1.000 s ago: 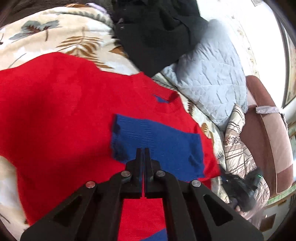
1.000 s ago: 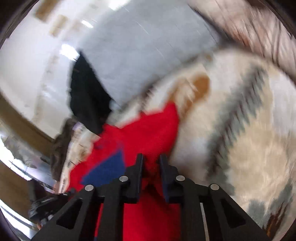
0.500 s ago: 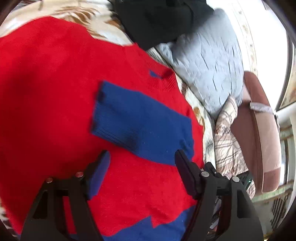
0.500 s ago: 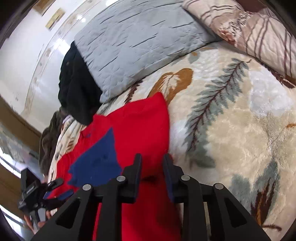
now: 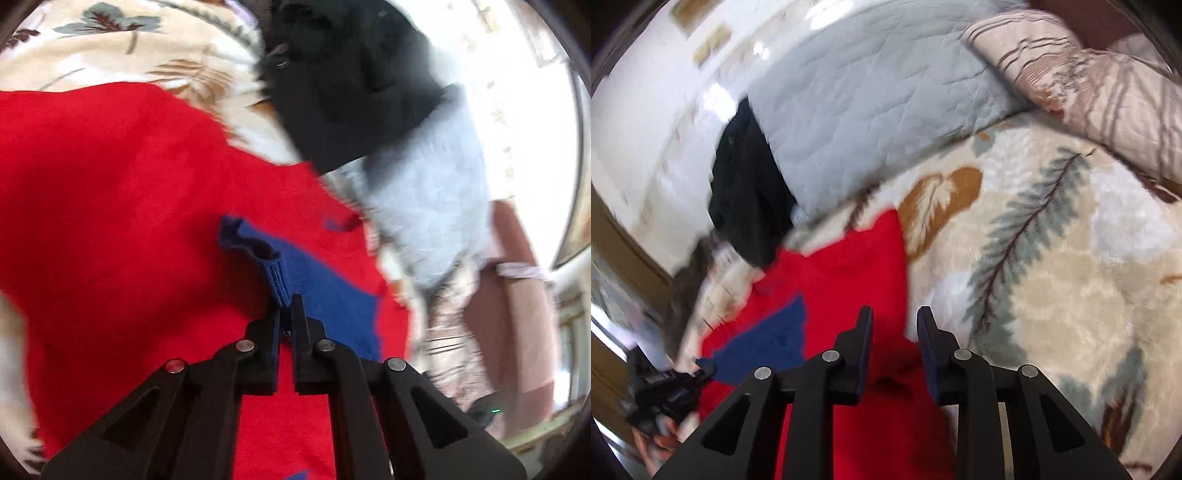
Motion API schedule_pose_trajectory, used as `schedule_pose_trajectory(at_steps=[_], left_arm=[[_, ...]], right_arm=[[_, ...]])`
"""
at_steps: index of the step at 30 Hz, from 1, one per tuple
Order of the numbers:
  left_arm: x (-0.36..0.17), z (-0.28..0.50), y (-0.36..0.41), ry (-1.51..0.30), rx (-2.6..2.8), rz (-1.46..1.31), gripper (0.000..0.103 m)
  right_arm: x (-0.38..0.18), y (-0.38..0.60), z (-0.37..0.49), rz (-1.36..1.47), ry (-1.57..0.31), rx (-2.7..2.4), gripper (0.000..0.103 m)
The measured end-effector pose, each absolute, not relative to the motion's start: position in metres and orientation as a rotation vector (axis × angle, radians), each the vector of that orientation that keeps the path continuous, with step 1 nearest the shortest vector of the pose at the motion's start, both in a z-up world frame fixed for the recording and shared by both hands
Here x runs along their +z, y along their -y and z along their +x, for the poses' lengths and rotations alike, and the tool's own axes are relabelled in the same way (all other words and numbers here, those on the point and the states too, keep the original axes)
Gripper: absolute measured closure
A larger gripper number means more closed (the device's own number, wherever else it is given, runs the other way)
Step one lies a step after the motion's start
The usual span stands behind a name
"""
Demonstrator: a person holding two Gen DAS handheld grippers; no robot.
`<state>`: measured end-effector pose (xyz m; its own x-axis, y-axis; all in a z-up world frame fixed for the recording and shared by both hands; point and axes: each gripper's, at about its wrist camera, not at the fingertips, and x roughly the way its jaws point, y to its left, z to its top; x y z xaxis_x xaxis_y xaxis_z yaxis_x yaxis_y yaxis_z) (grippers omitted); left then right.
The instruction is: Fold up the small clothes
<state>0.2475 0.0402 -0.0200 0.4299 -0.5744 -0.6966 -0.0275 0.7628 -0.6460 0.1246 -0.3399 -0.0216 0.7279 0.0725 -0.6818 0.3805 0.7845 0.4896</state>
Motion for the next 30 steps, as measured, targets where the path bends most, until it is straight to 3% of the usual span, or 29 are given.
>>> schedule_pose_trajectory(at_steps=[2,7,10,12,17,22,24,25,27,30], left_arm=[[-0.045,0.254,-0.034,-1.206,-0.349,-0.602,0.099],[-0.027,0.246,-0.063,-1.120,-0.347,-0.751,0.096],[-0.022,0.247,-0.058,-1.084,-0.308,-0.656,0.075],[-0.038,0.252,-0.048,-1.153,-0.301,-0.605,0.075],[-0.026,0.255,-0.060,-1.130,-0.312,-0.661,0.076],[0.007,0.246,-0.114,-1.037,-0.215,-0.725,0.069],[0.020,0.242,-0.147,-0.998,-0.162,-0.772,0.056],[0.026,0.240,-0.166,-0.980,-0.135,-0.790,0.055],[0.033,0.232,-0.207,-0.938,-0.085,-0.828,0.049],[0.036,0.217,-0.275,-0.896,0.023,-0.880,0.047]], right_arm=[[-0.035,0.334,0.138,0.606,-0.861,-0.227,0.079],[0.006,0.317,0.128,0.580,-0.661,-0.208,0.075],[-0.012,0.302,0.149,0.542,-0.775,-0.151,0.069],[-0.032,0.292,0.159,0.484,-0.873,-0.189,0.073],[0.000,0.254,0.164,0.479,-0.755,-0.143,0.068],[0.000,0.179,0.202,0.449,-0.795,0.029,0.068],[-0.007,0.148,0.215,0.483,-0.816,0.105,0.068],[-0.012,0.137,0.220,0.505,-0.831,0.142,0.068],[-0.029,0.114,0.230,0.504,-0.891,0.180,0.063],[-0.030,0.094,0.222,0.387,-0.830,0.147,0.058]])
